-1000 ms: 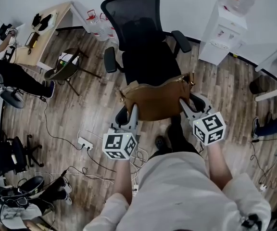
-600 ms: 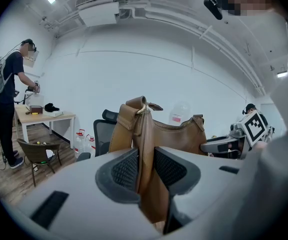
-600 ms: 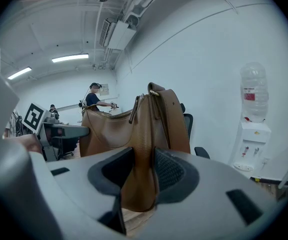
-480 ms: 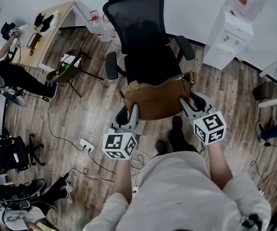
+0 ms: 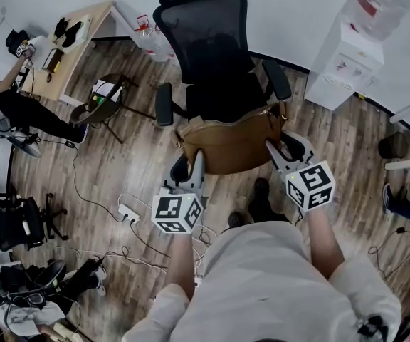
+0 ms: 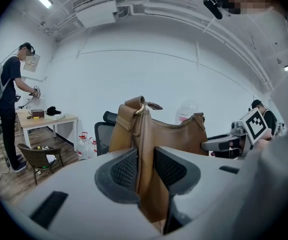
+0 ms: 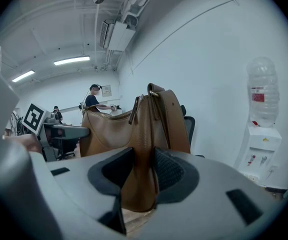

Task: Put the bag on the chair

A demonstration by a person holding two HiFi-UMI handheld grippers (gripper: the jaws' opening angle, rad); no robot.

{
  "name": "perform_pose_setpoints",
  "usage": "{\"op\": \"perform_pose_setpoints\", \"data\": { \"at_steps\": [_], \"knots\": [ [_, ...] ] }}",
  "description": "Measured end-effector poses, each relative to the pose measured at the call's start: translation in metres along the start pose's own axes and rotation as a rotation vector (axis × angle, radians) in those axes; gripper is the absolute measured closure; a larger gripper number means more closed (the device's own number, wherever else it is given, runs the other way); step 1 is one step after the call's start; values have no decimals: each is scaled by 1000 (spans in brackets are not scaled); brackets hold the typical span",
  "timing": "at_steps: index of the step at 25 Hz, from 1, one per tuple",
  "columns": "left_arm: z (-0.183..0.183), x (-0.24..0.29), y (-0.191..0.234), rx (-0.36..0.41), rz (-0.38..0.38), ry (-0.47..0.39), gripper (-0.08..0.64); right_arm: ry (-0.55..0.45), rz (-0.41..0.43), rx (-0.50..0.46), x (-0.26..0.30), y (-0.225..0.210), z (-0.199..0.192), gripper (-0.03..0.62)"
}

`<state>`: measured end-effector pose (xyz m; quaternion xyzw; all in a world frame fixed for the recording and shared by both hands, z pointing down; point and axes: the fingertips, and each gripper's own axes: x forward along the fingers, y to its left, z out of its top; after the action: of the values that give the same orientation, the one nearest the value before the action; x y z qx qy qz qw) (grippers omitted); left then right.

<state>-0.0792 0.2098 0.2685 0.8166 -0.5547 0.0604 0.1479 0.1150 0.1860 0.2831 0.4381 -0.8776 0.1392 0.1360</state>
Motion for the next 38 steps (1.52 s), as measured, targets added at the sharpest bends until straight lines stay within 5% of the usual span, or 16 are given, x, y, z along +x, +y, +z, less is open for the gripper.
{"op": "perform_pose_setpoints", "data": {
  "at_steps": [26,38],
  "knots": [
    [1,90,-19,-19,97,52,463,61,108,-47,49,-93,9,453],
    [6,125,13,-37,84,73,463,89,102,-46,92,-105,18,454]
  ]
}}
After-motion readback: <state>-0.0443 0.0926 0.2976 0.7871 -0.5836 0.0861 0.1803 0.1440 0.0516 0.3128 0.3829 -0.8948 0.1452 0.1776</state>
